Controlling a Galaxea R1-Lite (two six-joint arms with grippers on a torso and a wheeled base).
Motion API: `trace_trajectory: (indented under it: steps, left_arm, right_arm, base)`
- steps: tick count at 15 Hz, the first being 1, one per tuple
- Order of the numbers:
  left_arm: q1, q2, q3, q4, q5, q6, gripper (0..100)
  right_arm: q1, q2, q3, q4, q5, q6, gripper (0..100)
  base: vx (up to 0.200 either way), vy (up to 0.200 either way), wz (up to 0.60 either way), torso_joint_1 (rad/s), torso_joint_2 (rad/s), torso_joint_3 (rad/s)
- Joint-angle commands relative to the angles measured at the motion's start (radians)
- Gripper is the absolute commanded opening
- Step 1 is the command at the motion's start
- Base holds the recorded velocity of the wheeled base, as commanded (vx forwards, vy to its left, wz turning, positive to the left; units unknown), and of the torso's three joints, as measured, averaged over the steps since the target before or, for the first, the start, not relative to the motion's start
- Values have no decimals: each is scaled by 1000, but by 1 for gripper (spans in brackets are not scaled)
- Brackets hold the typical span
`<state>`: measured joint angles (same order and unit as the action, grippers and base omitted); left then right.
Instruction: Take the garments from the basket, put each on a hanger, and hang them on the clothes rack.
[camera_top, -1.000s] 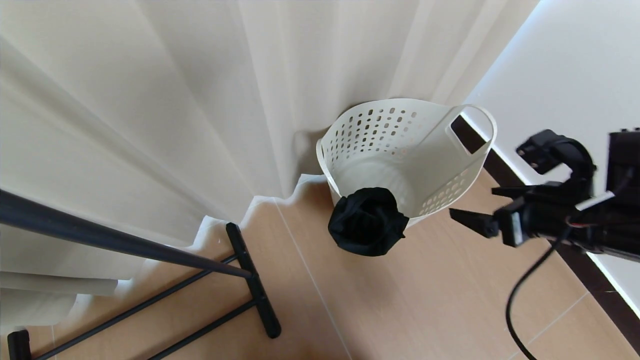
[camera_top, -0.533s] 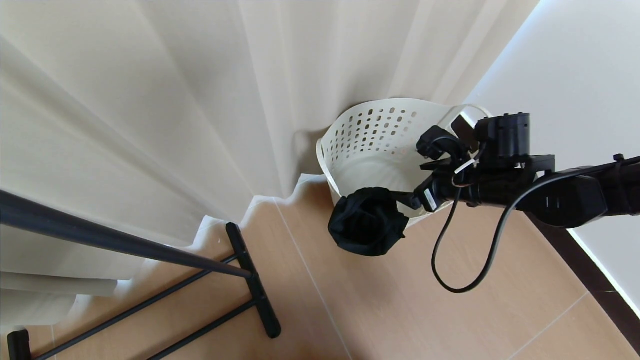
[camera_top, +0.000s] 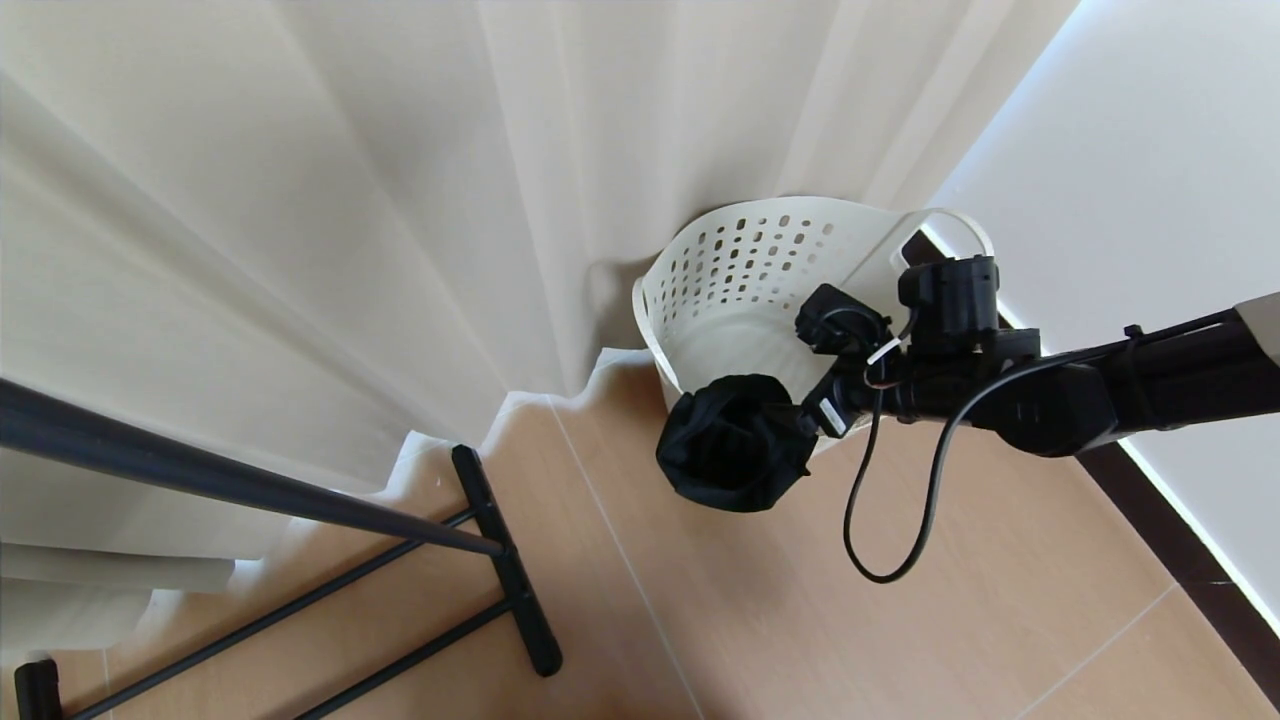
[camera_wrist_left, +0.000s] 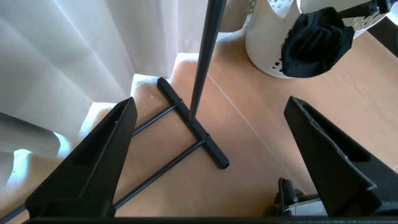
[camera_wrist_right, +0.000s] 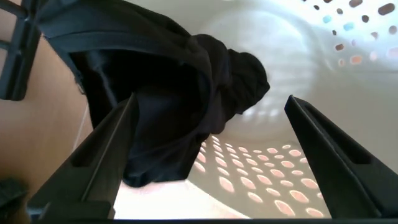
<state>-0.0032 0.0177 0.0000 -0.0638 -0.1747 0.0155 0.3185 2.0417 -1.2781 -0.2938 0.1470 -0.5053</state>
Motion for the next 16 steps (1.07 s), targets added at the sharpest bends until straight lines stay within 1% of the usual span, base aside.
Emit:
trace_trajectory:
  steps: [1, 3, 8, 9, 11, 14, 15, 16]
  left_arm:
    - [0, -1, 0, -1, 0, 0, 100]
    - [0, 1, 0, -1, 0, 0, 100]
    - [0, -1, 0, -1, 0, 0, 100]
    - [0, 1, 0, -1, 0, 0, 100]
    - [0, 1, 0, -1, 0, 0, 100]
    - [0, -1, 0, -1, 0, 0, 100]
    - [0, -1, 0, -1, 0, 0, 100]
    - [0, -1, 0, -1, 0, 0, 100]
  right_arm:
    - [2, 71, -30, -59, -21, -1, 100]
    - [2, 100, -40, -97, -32, -1, 100]
    - [2, 124, -69, -119, -32, 4, 100]
    - [2, 124, -69, -125, -32, 4, 0]
    - [2, 120, -64, -126, -30, 18, 0]
    - [7, 74, -33, -128, -30, 83, 0]
    - [19, 2, 25, -137, -30, 131, 0]
    - [20, -57, 74, -154, -30, 157, 0]
  base:
    - [0, 0, 0, 0, 0, 0]
    - [0, 0, 0, 0, 0, 0]
    - [0, 0, 0, 0, 0, 0]
    - [0, 0, 0, 0, 0, 0]
    - [0, 0, 0, 0, 0, 0]
    - [0, 0, 0, 0, 0, 0]
    - [0, 0, 0, 0, 0, 0]
    - [0, 0, 0, 0, 0, 0]
